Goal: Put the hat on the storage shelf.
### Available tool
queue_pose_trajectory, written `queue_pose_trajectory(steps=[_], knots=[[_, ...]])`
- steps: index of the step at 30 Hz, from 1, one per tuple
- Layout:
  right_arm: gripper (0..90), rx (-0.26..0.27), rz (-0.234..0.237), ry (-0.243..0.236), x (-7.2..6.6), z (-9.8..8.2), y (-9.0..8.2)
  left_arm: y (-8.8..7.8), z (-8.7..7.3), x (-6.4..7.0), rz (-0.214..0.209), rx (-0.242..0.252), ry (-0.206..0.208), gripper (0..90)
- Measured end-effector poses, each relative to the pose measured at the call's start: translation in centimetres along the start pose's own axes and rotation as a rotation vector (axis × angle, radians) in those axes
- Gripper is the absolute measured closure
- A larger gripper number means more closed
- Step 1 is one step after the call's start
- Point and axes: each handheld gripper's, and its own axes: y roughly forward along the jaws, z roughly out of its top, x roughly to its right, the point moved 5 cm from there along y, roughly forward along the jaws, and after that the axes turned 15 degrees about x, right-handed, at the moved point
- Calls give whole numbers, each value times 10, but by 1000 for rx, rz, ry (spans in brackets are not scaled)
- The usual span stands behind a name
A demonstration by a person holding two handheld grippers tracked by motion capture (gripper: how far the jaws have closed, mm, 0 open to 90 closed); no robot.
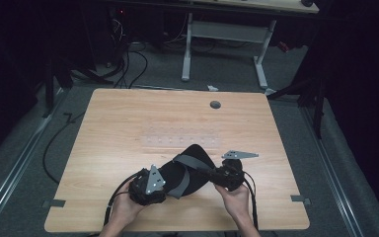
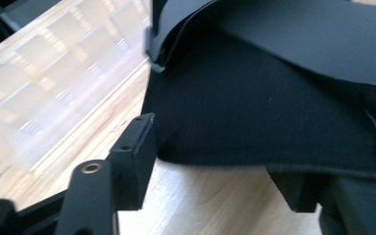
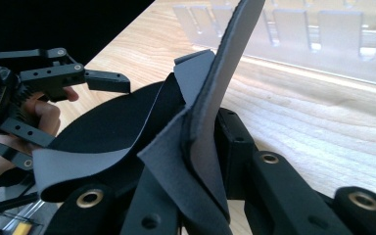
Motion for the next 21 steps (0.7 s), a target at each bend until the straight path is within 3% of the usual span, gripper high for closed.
queue_pose_trajectory(steps=[5,9,16,21], knots=[[804,-7,12,-5,-5,-1,7,0,-2,4,-24,-18,16,467],[794,5,34,2,-8,1,7,-3,0,5,-47,-35,-35,656],[759,30,36,0,-8,5,5,-7,7,13,-96,-39,-26,815],[704,47,33,6,-6,7,2,-10,10,20,-131,-44,-23,863]])
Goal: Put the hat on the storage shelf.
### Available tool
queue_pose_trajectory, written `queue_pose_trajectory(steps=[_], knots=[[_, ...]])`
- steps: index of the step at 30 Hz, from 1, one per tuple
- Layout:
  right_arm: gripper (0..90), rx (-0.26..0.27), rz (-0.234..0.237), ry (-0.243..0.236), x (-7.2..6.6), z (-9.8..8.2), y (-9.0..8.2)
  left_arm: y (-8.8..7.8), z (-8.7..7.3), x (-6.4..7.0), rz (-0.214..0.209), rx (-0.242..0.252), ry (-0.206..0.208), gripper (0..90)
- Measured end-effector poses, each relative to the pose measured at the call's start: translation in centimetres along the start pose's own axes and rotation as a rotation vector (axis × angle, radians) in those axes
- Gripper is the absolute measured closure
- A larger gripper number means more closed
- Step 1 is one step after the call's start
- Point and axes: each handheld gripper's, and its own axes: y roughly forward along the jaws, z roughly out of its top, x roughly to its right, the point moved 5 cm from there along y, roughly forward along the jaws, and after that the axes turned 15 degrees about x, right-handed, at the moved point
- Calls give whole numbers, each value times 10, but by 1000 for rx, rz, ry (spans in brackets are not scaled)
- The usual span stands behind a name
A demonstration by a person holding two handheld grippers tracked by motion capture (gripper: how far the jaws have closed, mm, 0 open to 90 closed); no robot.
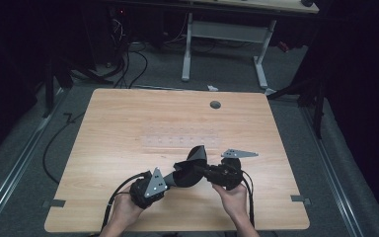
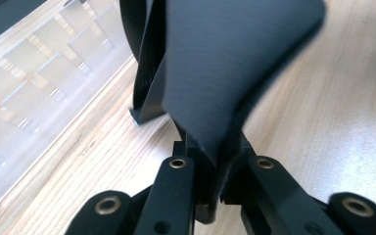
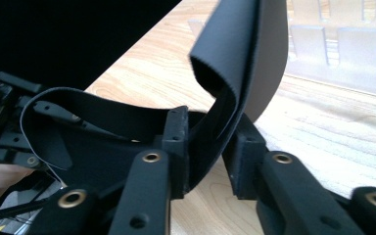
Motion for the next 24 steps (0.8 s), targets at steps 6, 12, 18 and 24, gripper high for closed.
queue_pose_trajectory(steps=[6,12,18,24], knots=[[530,97,15,-4,2,8,-10,-3,5,-1,5,0,-30,867],[468,101,-64,-16,21,1,-20,-9,17,-11,25,30,-89,867],[414,26,-264,-85,60,-26,-25,-14,30,-20,44,74,-158,867],[377,-30,-429,-187,84,-40,-31,-16,39,-29,76,106,-205,867]])
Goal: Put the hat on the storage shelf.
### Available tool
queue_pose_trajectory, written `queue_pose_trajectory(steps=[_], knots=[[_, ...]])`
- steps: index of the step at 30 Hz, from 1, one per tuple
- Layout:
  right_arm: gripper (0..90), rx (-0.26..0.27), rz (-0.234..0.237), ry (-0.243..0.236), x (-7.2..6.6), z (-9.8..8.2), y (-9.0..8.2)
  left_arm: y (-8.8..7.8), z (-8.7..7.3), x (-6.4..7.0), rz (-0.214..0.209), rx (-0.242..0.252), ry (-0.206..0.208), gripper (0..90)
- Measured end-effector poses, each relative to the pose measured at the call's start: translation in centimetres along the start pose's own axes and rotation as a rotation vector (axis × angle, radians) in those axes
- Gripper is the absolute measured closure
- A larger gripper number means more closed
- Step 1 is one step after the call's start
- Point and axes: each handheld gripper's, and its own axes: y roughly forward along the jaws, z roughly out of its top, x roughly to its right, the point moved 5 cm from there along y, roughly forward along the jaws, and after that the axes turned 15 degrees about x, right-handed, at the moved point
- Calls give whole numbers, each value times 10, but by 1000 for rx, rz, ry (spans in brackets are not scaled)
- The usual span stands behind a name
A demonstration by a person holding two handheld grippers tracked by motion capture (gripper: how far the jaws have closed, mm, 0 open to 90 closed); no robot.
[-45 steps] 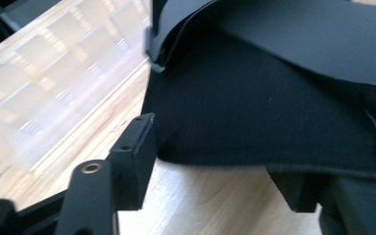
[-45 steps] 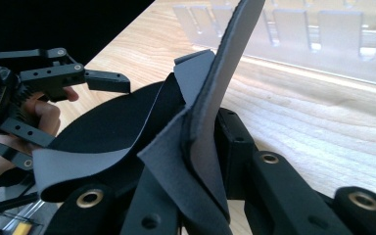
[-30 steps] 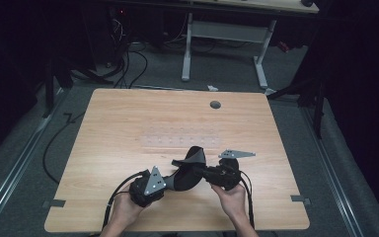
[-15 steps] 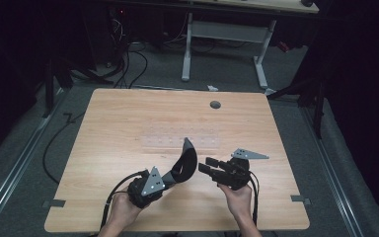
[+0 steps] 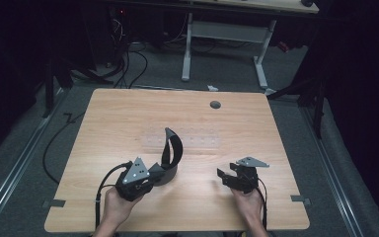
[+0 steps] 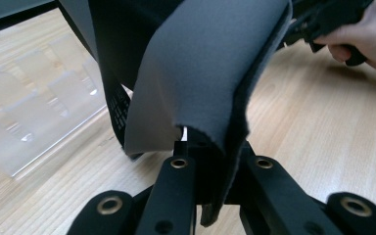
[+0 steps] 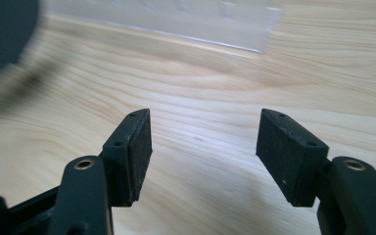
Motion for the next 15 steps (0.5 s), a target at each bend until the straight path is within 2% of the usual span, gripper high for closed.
queue_pose_trajectory(steps=[4,7,15], knots=[[371,-26,-70,-51,10,-5,1,0,8,-4,16,22,-30,866],[364,-40,-107,-59,16,-9,1,1,13,-7,27,38,-51,866],[353,-64,-155,-72,26,-16,1,3,25,-16,66,61,-63,866]])
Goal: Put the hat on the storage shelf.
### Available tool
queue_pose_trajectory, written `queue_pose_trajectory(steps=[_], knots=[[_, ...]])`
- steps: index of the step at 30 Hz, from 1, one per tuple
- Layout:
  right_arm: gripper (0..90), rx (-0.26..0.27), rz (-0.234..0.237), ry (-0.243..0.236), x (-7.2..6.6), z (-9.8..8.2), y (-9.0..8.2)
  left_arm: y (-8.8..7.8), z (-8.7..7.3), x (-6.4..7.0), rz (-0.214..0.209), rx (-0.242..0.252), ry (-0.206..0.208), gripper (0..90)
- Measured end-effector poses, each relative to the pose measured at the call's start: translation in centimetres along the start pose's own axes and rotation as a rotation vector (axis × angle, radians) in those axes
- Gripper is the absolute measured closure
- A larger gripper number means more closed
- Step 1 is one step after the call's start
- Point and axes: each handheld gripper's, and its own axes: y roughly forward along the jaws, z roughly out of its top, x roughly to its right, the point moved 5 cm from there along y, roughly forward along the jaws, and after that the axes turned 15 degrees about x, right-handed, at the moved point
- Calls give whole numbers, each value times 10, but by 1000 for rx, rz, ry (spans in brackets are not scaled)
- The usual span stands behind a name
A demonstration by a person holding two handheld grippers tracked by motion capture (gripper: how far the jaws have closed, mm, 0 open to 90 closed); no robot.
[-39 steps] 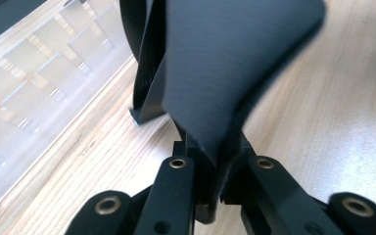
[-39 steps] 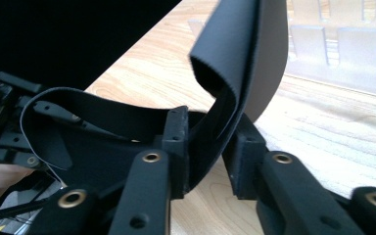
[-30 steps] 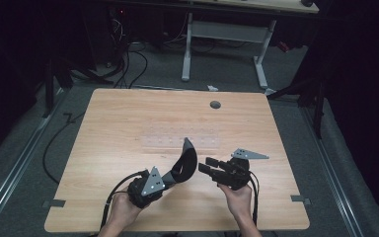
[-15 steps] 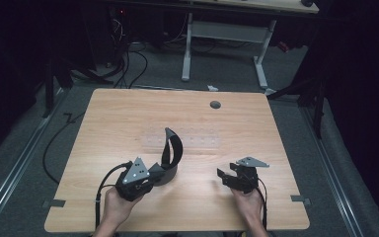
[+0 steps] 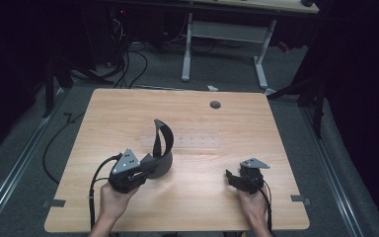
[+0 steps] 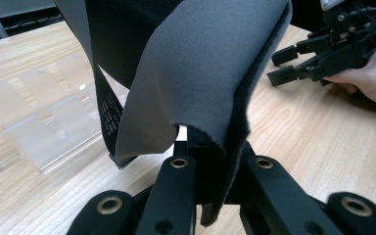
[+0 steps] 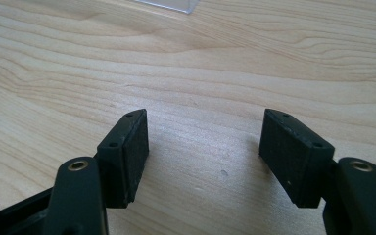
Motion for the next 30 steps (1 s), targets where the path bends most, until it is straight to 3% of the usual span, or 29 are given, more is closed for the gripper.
queue_pose_trajectory(steps=[4,8,15,18,26,30], knots=[[352,1,0,-4,-1,0,0,2,4,-5,18,5,-28,866],[351,-1,-1,-1,-1,0,0,2,9,-8,28,19,-30,865],[350,1,-1,-3,-1,0,0,2,29,-17,53,64,-58,865],[348,0,1,-5,-1,0,0,2,41,-21,49,97,-128,864],[348,0,1,-5,-1,-1,0,1,56,-29,77,135,-94,864],[347,-2,1,-4,-1,-1,-1,3,60,-35,90,147,-97,864]])
